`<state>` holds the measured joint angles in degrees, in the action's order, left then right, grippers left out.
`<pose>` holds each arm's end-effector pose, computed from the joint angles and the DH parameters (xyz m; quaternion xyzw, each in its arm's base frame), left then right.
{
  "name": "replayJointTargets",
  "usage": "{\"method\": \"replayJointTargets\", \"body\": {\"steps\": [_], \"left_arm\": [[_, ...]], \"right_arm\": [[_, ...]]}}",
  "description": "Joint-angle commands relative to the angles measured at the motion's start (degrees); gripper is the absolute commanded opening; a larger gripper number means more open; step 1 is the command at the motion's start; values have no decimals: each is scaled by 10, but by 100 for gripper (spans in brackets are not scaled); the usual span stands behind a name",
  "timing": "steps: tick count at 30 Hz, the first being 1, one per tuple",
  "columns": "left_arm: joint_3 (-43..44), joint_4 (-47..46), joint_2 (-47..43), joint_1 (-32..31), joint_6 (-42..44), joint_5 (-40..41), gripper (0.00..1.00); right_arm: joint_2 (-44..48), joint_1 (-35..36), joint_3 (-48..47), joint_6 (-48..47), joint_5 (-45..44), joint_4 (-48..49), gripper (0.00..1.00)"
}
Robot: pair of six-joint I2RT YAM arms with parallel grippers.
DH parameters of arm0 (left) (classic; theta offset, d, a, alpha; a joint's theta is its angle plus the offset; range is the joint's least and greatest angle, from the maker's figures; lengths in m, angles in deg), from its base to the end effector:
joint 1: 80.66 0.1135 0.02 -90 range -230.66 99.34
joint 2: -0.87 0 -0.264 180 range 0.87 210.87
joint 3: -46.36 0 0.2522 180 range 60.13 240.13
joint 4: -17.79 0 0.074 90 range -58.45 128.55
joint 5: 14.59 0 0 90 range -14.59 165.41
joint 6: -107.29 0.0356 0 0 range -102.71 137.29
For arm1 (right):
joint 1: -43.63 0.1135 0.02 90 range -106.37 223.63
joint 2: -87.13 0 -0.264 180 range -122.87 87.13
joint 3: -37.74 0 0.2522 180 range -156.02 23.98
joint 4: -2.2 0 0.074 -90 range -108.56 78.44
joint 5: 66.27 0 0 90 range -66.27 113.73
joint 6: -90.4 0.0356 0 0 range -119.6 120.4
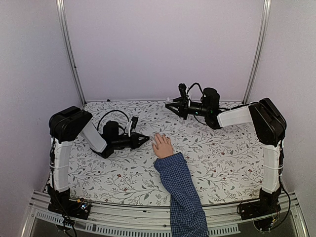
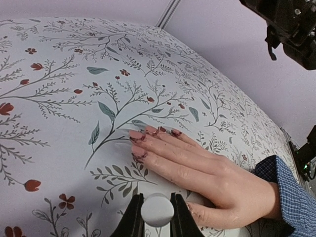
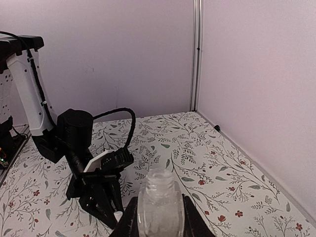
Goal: Paint the nails
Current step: Paint the nail polish on the nail.
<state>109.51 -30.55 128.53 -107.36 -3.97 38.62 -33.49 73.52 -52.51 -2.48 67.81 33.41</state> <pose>0.3373 -0.1935 0.0663 0.2253 0.7488 -0.4622 0.4182 0.3965 0.2565 0.2146 -0.4400 0.5488 0.4103 0.5805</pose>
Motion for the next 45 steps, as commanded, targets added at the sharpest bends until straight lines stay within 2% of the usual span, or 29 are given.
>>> {"method": "replayJointTargets", "body": {"steps": [1, 19, 38, 45], "left_arm": [[-23, -42, -8, 8, -6, -2, 0], [-69, -155, -20, 15, -34, -29, 0], [-32, -109, 6, 10, -35, -47, 0], [-26, -74, 4, 7, -11, -42, 0]], "right_arm": [[-4, 1, 5, -6, -1, 4, 0], [-3, 1, 5, -6, 0, 4, 0], [-4, 1, 5, -7, -2, 4, 0], [-5, 1, 4, -7, -2, 3, 0]]}}
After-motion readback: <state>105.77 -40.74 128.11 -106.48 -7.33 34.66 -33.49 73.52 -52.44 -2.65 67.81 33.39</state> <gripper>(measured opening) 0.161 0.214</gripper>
